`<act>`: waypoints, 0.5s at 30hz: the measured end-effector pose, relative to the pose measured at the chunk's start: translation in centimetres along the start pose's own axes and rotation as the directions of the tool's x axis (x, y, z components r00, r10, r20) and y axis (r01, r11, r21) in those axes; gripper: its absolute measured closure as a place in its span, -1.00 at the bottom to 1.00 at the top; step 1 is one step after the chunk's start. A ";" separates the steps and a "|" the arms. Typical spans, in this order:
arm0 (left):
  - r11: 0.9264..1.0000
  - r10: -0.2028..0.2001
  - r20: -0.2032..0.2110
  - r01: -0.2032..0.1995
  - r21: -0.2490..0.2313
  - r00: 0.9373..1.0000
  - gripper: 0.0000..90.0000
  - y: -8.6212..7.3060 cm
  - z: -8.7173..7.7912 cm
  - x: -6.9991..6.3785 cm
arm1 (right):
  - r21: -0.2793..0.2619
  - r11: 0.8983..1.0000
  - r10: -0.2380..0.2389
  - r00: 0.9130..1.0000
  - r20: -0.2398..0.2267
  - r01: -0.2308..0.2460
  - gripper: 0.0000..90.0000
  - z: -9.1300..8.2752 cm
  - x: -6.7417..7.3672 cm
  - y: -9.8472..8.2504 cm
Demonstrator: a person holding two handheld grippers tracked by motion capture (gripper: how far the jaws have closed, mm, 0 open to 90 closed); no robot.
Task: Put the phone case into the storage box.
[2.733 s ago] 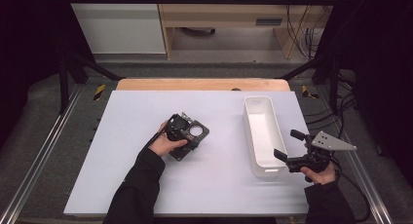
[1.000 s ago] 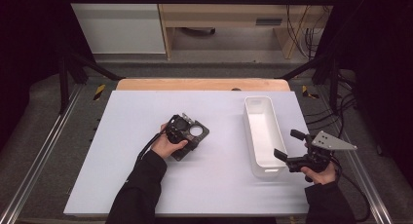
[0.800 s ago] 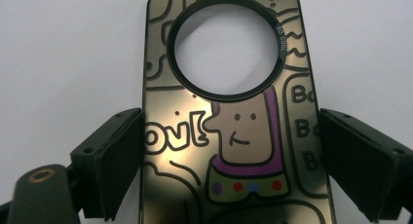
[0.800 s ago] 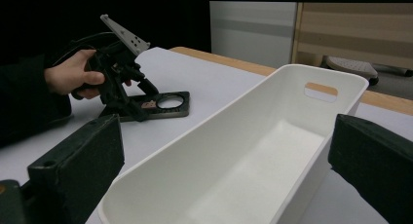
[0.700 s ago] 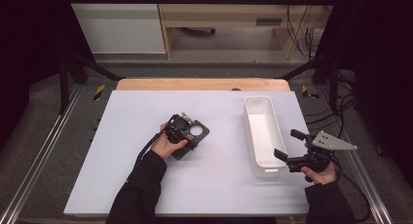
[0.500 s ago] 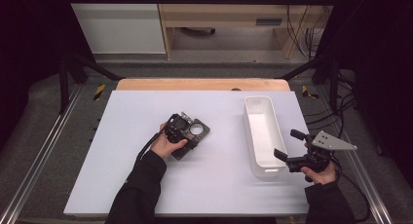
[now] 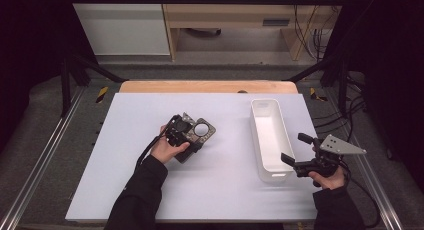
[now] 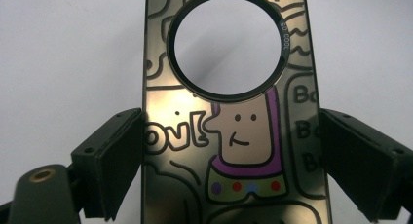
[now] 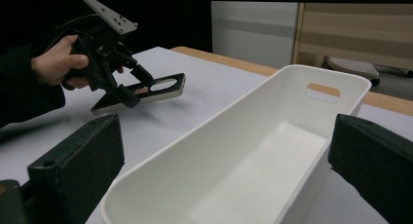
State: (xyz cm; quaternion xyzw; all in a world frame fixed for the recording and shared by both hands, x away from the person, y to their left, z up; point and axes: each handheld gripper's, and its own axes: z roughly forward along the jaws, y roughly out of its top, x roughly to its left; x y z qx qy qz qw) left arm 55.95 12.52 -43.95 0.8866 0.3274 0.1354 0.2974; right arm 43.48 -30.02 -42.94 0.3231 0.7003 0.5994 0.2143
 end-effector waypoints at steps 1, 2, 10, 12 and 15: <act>1.000 0.003 0.003 -0.003 -0.008 1.000 -0.74 0.0 -0.2 -0.1 | 0.000 1.000 0.000 1.000 0.000 0.000 -0.99 0.0 0.0 0.0; 1.000 0.009 0.002 -0.009 -0.012 1.000 -0.74 -0.1 -0.5 -0.2 | 0.000 1.000 -0.001 1.000 -0.001 0.001 -0.99 0.0 0.0 0.0; 0.998 0.031 0.005 -0.031 -0.050 1.000 -0.74 -0.6 -2.4 -0.8 | 0.003 1.000 -0.010 1.000 -0.005 0.010 -0.99 0.1 0.2 0.1; 0.998 0.031 0.010 -0.031 -0.059 0.999 -0.74 -0.8 -2.7 -0.9 | 0.004 1.000 -0.010 1.000 -0.007 0.010 -0.99 0.1 0.2 0.1; 0.997 0.034 0.009 -0.033 -0.066 0.999 -0.74 -1.1 -3.1 -1.0 | 0.008 1.000 -0.013 1.000 -0.008 0.013 -0.99 0.2 0.2 0.0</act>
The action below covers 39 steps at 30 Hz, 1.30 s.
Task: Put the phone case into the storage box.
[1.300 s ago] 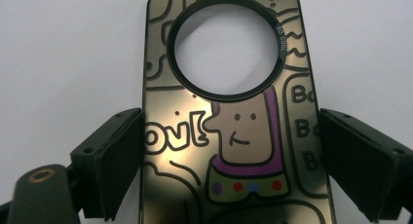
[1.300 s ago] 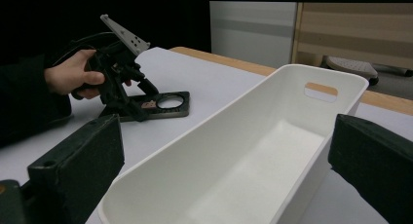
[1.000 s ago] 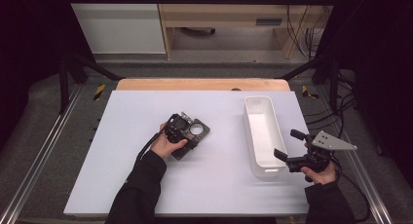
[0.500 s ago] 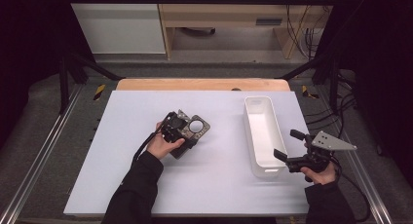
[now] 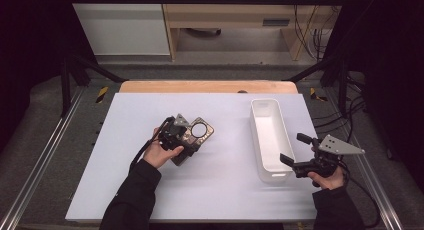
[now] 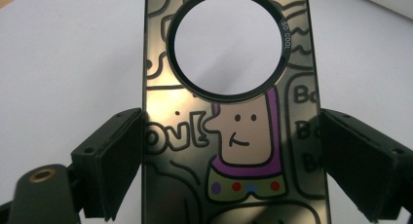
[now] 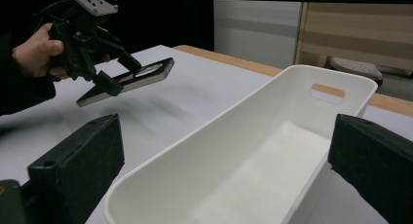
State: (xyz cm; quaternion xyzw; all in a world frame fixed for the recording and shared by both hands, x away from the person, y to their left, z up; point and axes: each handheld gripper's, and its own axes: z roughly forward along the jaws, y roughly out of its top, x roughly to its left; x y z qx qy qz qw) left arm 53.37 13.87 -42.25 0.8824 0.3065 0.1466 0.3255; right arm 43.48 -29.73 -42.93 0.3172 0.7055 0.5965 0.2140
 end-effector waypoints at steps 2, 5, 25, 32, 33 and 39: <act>1.000 0.003 0.000 -0.003 -0.008 1.000 -0.74 -0.3 -0.5 -0.1 | 0.002 1.000 0.000 1.000 -0.003 0.000 -0.99 0.0 0.1 0.0; 1.000 0.007 0.004 -0.007 -0.022 1.000 -0.74 -0.6 -1.1 -0.3 | 0.000 1.000 -0.003 1.000 -0.003 0.003 -0.99 0.0 0.1 0.1; 0.996 0.038 0.022 -0.036 -0.075 0.999 -0.74 -2.0 -3.9 -1.7 | 0.010 1.000 -0.020 1.000 -0.018 0.020 -0.99 0.2 0.5 0.3; 0.995 0.061 0.030 -0.059 -0.083 0.998 -0.74 -2.2 -4.4 -2.4 | 0.013 0.999 -0.032 0.999 -0.032 0.033 -0.99 0.4 0.9 0.5; 0.995 0.063 0.034 -0.060 -0.085 0.997 -0.74 -2.2 -4.5 -2.5 | 0.013 0.999 -0.034 0.999 -0.035 0.035 -0.99 0.4 0.9 0.6; 0.993 0.089 0.047 -0.085 -0.084 0.995 -0.74 -2.1 -4.5 -3.3 | 0.020 0.999 -0.047 0.998 -0.046 0.048 -0.99 0.6 1.3 0.7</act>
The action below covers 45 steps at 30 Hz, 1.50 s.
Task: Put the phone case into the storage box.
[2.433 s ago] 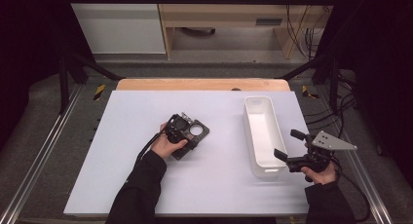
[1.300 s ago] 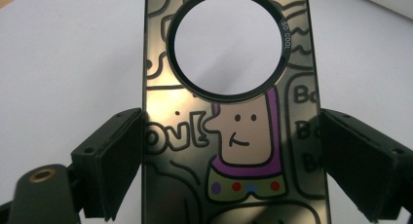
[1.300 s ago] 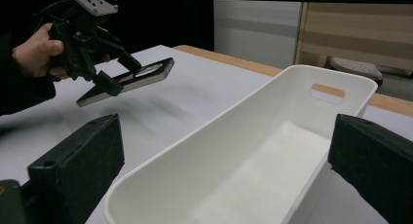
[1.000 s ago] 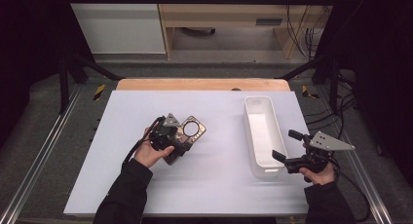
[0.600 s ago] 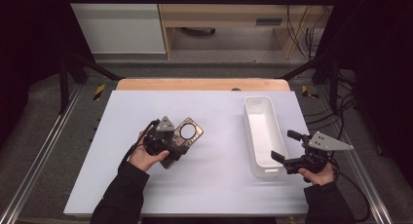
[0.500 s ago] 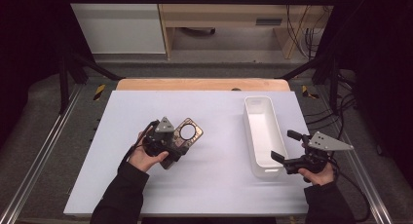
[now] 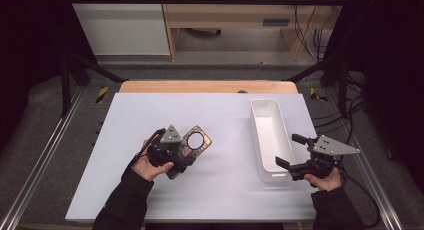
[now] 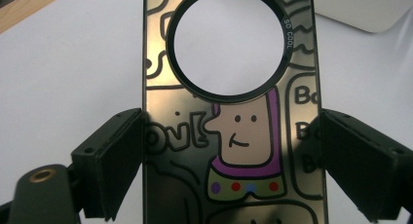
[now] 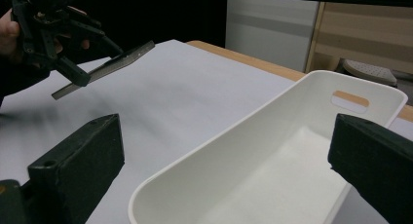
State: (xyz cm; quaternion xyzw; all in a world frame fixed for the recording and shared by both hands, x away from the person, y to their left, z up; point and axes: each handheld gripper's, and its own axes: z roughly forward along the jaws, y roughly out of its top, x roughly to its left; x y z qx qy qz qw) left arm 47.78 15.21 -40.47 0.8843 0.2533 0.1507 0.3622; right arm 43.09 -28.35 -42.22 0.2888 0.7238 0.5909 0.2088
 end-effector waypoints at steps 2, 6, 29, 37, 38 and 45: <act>1.000 0.009 0.004 -0.009 0.000 1.000 -0.74 0.1 -0.1 -0.3 | 0.005 1.000 -0.007 1.000 -0.005 0.007 -0.99 0.1 0.2 0.1; 1.000 0.022 0.015 -0.022 0.000 1.000 -0.74 0.2 -0.1 -0.8 | 0.010 1.000 -0.019 1.000 -0.017 0.019 -0.99 0.3 0.5 0.3; 0.997 0.076 0.065 -0.077 0.009 0.995 -0.74 0.8 0.3 -2.4 | 0.048 0.996 -0.078 0.995 -0.067 0.081 -0.99 1.5 2.0 0.9; 0.997 0.079 0.086 -0.079 0.002 0.993 -0.74 1.0 0.2 -2.7 | 0.063 0.993 -0.092 0.992 -0.088 0.097 -0.99 2.0 2.6 1.0; 0.997 0.081 0.084 -0.082 0.001 0.993 -0.74 1.0 0.2 -2.8 | 0.065 0.993 -0.095 0.991 -0.090 0.101 -0.99 2.1 2.7 1.0; 0.994 0.111 0.103 -0.111 -0.004 0.989 -0.74 1.4 0.2 -3.6 | 0.074 0.990 -0.115 0.986 -0.119 0.124 -0.99 2.5 3.4 1.4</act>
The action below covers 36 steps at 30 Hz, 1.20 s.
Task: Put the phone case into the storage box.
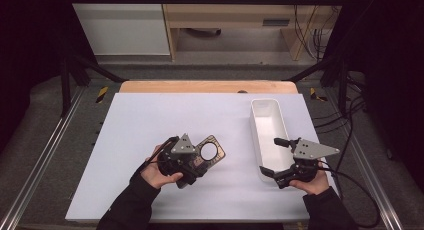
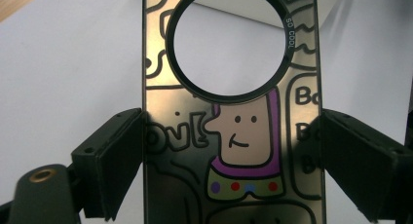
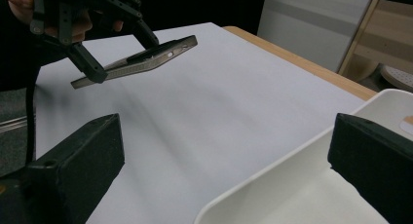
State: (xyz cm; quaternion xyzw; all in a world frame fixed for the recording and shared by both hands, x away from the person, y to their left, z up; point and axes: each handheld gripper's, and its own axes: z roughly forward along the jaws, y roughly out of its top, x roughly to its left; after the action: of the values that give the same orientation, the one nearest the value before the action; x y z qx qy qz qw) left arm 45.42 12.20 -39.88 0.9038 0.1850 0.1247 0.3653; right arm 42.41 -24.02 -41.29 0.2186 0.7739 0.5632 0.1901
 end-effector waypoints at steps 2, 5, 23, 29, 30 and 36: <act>1.000 0.006 0.000 -0.006 0.003 1.000 -0.74 0.1 0.1 -0.2 | 0.003 1.000 -0.008 1.000 -0.010 0.008 -0.99 0.2 0.2 0.1; 1.000 0.009 0.006 -0.009 0.005 1.000 -0.74 0.1 0.2 -0.3 | 0.013 1.000 -0.018 1.000 -0.015 0.018 -0.99 0.4 0.4 0.2; 0.998 0.063 0.041 -0.063 0.009 0.997 -0.74 0.6 0.4 -1.5 | 0.066 0.993 -0.085 0.990 -0.117 0.093 -0.98 2.2 2.0 1.0; 0.995 0.094 0.049 -0.094 0.013 0.994 -0.74 0.8 0.6 -2.2 | 0.091 0.989 -0.104 0.982 -0.156 0.119 -0.97 2.7 2.5 1.1; 0.994 0.104 0.054 -0.105 0.018 0.993 -0.74 0.8 0.6 -2.3 | 0.093 0.988 -0.106 0.981 -0.161 0.122 -0.97 2.8 2.5 1.1; 0.992 0.122 0.064 -0.124 0.022 0.990 -0.74 0.7 0.6 -2.5 | 0.103 0.985 -0.115 0.976 -0.187 0.136 -0.96 3.2 2.8 1.2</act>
State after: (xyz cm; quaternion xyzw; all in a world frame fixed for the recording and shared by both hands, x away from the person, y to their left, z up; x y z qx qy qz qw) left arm 43.59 10.26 -40.02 0.9216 0.1190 0.1163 0.3508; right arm 41.98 -19.57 -41.19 0.1279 0.8314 0.5219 0.1416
